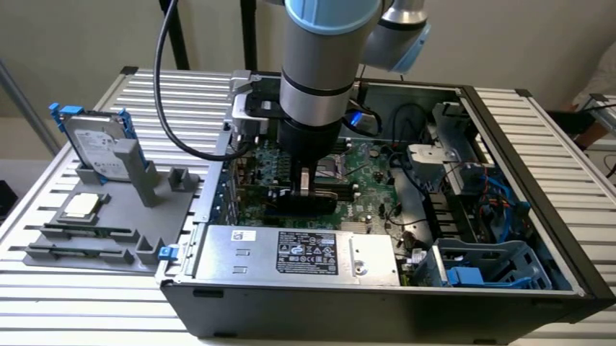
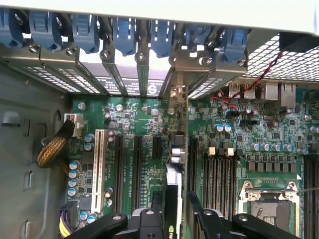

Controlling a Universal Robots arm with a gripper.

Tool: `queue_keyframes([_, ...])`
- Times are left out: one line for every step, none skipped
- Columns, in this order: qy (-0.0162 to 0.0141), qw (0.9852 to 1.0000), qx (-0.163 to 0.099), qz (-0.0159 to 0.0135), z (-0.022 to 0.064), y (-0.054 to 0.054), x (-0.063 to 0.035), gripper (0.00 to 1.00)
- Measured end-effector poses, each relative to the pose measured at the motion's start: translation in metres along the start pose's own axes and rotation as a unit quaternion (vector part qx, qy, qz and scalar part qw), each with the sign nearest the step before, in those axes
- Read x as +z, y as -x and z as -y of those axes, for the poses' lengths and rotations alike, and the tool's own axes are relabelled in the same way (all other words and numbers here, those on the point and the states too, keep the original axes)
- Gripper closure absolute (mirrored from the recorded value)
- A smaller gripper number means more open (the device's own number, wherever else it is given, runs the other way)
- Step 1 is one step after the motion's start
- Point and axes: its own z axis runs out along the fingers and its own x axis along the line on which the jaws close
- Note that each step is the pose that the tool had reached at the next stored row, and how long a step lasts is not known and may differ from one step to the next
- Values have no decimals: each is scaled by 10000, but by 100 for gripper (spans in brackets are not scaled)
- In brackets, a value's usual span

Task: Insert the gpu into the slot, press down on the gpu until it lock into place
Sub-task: 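Insert the gpu into the slot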

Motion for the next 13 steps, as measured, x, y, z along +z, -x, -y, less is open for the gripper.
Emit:
queue_keyframes([0, 10000, 0, 0, 0, 1, -6, 67])
queue_keyframes([0, 10000, 0, 0, -1, 1, -14, 67])
queue_keyframes([0, 10000, 0, 0, -1, 2, -26, 67])
queue_keyframes([0, 10000, 0, -1, -2, 4, -43, 67])
queue_keyframes([0, 10000, 0, 0, -3, 6, -69, 67])
queue_keyframes([0, 10000, 1, -1, -5, 9, -97, 67])
queue_keyframes([0, 10000, 1, 0, -7, 11, -129, 67])
queue_keyframes([0, 10000, 1, 0, -8, 14, -158, 67])
queue_keyframes([0, 10000, 0, 0, -11, 17, -189, 67])
queue_keyframes([0, 10000, 0, 0, -14, 19, -220, 67])
queue_keyframes([0, 10000, 0, 0, -17, 22, -251, 67])
queue_keyframes([0, 10000, 1, -1, -24, 25, -278, 67])
queue_keyframes([0, 10000, 0, -1, -30, 27, -299, 70])
